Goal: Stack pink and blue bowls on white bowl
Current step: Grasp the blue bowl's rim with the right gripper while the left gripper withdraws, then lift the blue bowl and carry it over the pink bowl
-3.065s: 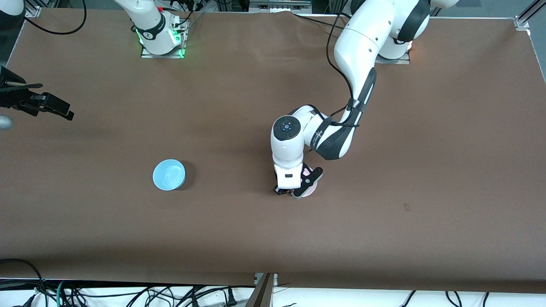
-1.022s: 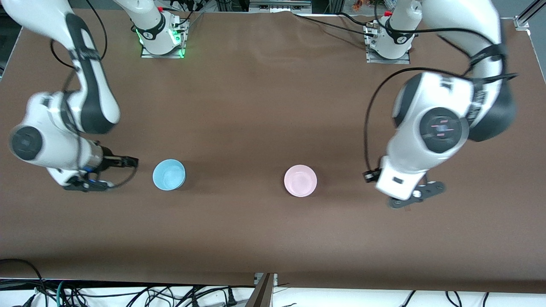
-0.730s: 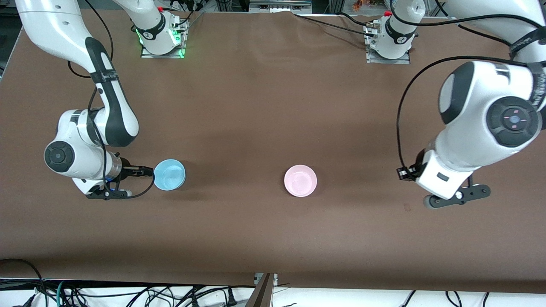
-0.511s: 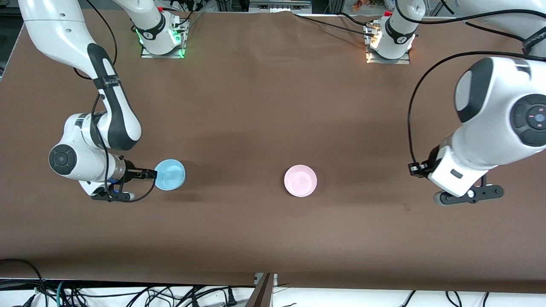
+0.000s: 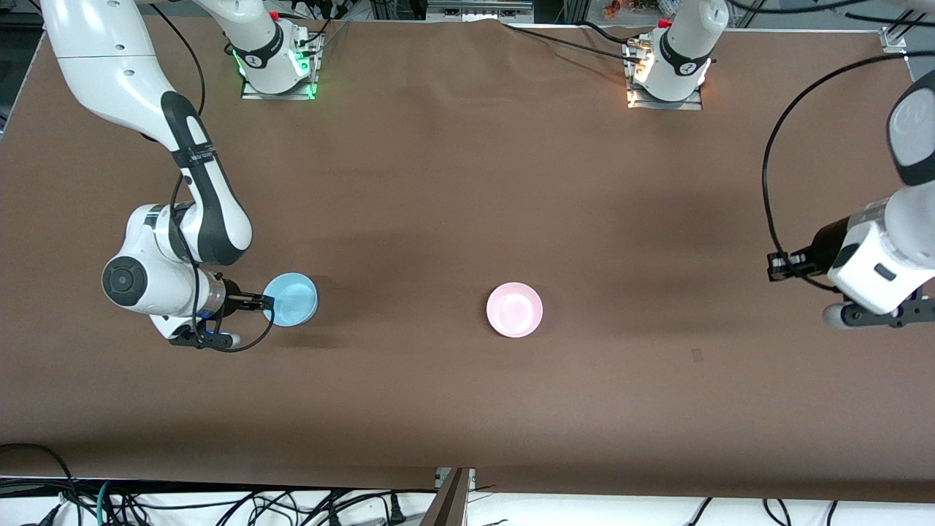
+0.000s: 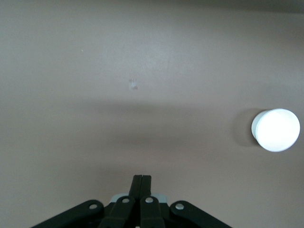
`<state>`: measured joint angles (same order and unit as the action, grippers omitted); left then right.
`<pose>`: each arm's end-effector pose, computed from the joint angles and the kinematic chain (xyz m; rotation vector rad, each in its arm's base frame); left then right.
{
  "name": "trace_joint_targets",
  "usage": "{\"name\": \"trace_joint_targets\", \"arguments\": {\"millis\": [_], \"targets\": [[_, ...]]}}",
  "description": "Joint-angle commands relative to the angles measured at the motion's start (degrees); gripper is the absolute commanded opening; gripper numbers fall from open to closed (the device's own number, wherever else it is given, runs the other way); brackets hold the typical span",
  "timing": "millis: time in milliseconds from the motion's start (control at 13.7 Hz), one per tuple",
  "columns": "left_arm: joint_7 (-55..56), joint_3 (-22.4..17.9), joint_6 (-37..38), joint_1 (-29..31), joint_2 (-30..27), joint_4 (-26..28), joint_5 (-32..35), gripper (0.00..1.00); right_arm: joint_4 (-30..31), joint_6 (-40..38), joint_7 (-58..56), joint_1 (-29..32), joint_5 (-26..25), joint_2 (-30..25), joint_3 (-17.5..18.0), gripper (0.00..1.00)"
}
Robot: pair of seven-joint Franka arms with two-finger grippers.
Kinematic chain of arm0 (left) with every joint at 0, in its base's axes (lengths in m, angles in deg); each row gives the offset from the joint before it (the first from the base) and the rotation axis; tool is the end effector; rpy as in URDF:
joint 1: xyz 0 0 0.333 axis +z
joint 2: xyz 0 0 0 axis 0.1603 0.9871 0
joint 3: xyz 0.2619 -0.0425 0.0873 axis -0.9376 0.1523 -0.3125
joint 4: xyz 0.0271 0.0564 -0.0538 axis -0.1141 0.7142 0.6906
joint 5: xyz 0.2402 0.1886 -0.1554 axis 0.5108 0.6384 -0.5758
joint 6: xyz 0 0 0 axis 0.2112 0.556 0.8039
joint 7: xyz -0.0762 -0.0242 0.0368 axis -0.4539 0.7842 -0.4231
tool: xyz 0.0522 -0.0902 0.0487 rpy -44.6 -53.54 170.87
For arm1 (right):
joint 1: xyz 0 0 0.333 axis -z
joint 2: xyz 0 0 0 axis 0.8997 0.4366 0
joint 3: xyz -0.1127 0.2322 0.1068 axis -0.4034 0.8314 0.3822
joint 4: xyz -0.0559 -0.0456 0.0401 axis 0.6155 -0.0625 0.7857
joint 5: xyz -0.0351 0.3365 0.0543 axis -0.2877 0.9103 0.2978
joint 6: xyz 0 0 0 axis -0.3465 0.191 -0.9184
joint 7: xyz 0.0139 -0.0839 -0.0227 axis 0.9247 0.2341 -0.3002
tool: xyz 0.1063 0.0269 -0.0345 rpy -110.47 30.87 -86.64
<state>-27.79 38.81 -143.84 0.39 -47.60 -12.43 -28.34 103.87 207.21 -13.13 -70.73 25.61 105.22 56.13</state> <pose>0.5976 -0.0416 0.5148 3.0847 0.1472 -0.1483 0.6095 0.0553 0.2171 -3.0732 0.0844 0.1880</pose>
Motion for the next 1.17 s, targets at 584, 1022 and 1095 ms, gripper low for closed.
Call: {"name": "trace_joint_targets", "arguments": {"millis": [584, 1022, 1095], "targets": [[-12.15, 0.18, -9.03, 3.22, -20.75, 26.87, -0.02, 0.0, 0.26, -0.32, -0.66, -0.59, 1.26, 0.63, -0.09, 0.34], [-12.06, 0.36, -6.22, 3.22, -23.31, 27.15, 0.24, 0.16, 0.26, -0.68, -0.22, -0.68, 1.34, 0.54, -0.09, 0.0], [-11.98, 0.62, -5.78, 3.13, -23.74, 27.06, 1.11, 0.26, 0.17, -0.68, -0.13, -1.11, 1.26, 0.45, -0.09, 0.0]]}}
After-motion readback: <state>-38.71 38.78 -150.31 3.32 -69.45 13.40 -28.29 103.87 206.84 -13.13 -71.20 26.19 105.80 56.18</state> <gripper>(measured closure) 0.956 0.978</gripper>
